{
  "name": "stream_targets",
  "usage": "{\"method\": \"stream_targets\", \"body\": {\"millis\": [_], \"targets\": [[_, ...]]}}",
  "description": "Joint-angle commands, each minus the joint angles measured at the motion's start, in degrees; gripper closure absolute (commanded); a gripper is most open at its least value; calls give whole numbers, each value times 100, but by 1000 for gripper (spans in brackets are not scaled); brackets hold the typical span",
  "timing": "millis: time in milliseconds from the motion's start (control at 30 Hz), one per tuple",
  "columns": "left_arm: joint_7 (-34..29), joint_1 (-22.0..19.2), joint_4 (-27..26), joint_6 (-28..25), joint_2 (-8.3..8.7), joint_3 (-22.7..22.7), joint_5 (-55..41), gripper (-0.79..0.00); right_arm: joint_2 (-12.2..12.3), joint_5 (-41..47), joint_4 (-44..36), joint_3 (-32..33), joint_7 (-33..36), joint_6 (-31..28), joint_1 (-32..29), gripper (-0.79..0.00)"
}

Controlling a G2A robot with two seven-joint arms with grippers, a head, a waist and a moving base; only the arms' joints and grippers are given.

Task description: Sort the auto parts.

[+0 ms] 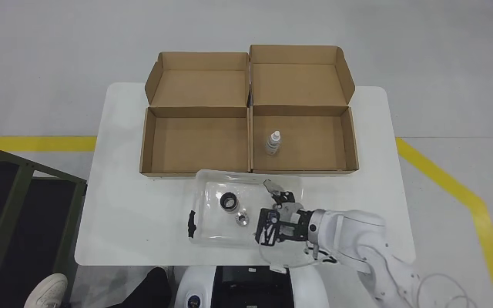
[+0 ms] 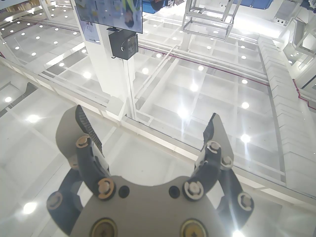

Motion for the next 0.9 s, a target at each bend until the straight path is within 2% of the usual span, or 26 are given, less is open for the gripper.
{"method": "stream_targets", "body": {"millis": [0,433,767,867], "targets": [[0,0,0,0,0,0,0,-785,10,-26,16,-30,147,-49,10,-785],[0,0,0,0,0,0,0,-785,20,141,319,-148,923,209,208,-782],[0,0,0,0,0,0,0,-785,0,204,545,-378,1814,378,514,-600],[0,0,0,0,0,0,0,-785,-10,202,585,-468,2083,427,613,-573]]}}
